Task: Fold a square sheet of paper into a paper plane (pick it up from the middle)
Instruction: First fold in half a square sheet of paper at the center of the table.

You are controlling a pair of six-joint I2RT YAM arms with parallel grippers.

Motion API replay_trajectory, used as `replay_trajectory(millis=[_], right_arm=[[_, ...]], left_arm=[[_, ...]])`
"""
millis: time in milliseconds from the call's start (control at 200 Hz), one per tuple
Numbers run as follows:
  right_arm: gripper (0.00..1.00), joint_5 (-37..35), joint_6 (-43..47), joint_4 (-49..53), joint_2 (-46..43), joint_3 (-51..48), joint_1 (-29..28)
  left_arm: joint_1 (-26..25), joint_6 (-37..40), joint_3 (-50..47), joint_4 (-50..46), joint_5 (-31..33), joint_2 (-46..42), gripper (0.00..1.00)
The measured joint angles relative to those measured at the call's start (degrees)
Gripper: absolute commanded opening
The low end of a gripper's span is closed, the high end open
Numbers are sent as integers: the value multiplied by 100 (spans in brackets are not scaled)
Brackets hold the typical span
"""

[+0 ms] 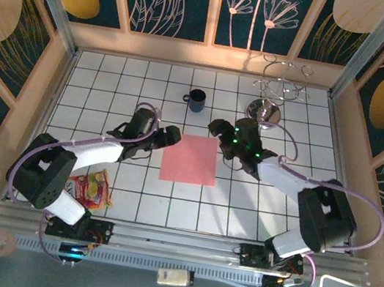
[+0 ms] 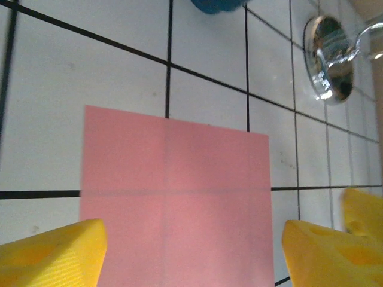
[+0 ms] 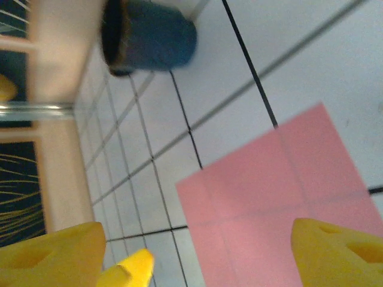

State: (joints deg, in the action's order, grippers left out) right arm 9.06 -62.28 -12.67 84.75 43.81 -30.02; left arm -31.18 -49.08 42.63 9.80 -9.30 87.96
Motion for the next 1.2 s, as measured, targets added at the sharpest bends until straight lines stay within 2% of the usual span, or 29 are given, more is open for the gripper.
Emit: replay_trajectory(millis=[150, 250, 445, 706, 991, 1201], right_arm=[[89, 0, 459, -4, -531, -402, 610], [94, -17, 785, 144, -704, -490, 809], [99, -7, 1307, 236, -841, -590, 1097], [99, 4, 1687, 260, -844, -798, 1239], [98, 15, 1753, 254, -817, -820, 1362], [85, 546, 1904, 197, -621, -833, 1333]], left_arm=[[-555, 111, 619, -627, 562, 376, 84], [-767, 151, 911, -981, 870, 566, 85], [-1043, 203, 1399, -1613, 1373, 922, 98], [-1394, 232, 2131, -2354, 1775, 1580, 99], [-1486, 229, 2776, -2990, 1947, 2052, 95], [-1491, 188, 2785, -3139, 1943, 2144, 96]])
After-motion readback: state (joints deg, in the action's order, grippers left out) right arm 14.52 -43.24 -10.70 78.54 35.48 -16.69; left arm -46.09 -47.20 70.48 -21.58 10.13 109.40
